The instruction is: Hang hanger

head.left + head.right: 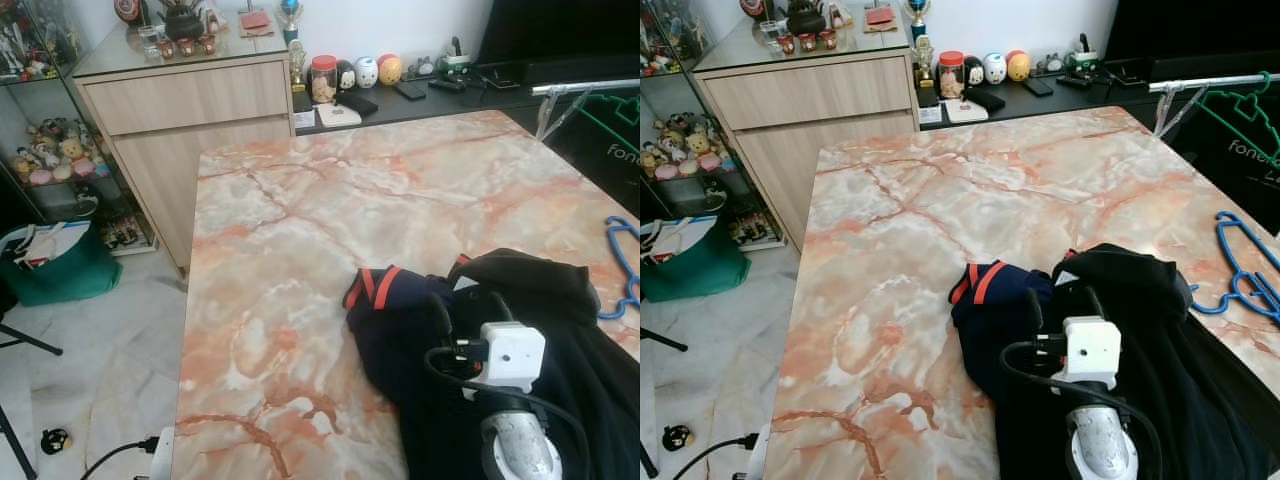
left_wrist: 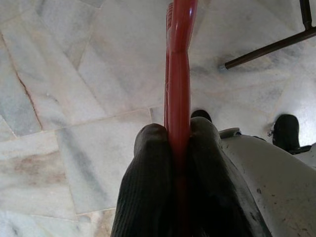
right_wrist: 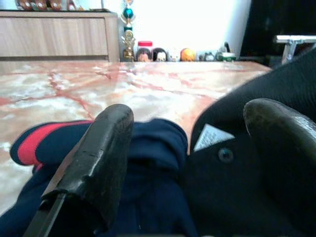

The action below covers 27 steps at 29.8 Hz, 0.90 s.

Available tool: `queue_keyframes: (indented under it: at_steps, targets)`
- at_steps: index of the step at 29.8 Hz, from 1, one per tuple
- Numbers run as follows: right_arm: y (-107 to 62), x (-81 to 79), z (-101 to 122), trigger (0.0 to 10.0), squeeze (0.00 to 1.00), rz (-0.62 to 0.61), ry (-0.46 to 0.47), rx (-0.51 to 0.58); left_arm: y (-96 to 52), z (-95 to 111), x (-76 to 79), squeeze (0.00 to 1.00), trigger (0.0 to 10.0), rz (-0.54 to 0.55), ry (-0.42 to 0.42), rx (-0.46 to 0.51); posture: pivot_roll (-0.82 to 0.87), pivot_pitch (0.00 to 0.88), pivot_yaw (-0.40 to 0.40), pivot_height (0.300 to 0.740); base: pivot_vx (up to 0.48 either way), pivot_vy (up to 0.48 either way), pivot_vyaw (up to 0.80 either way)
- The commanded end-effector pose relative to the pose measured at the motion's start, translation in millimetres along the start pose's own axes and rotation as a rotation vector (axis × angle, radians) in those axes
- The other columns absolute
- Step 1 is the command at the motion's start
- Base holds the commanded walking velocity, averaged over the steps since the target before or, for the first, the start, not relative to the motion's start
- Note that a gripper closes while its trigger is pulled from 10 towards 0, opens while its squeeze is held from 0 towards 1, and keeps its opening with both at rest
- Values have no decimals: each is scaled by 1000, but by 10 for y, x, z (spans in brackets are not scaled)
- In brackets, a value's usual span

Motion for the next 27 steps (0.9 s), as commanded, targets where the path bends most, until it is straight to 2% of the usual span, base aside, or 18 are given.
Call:
queue_keyframes:
  at_steps: [1,14,27]
  targets:
    - [2,-48,-26,10000,0,14,3,-4,-13,-49,-41,0,10000,11,-2,-16,-56,0,74,740,0,0,0]
    - [9,-74,-40,10000,0,29,-6,1,-18,-66,-52,0,10000,13,-8,-18,-54,0,76,740,0,0,0]
    - [11,-80,-53,10000,0,36,-7,-1,-4,-8,-31,0,10000,11,-14,-4,-52,0,74,740,-294,0,0]
Point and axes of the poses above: a point about 5 cm out from each wrist's last joint towards the gripper, its own y axis pointing out of the wrist towards the gripper, its own z axis along the axis of the wrist's last joint, x = y × z, the point moved 2 cm from there along y, pointing out of the wrist towards the gripper, and after that the axes turned 10 degrees about y, right-handed, at the moved point
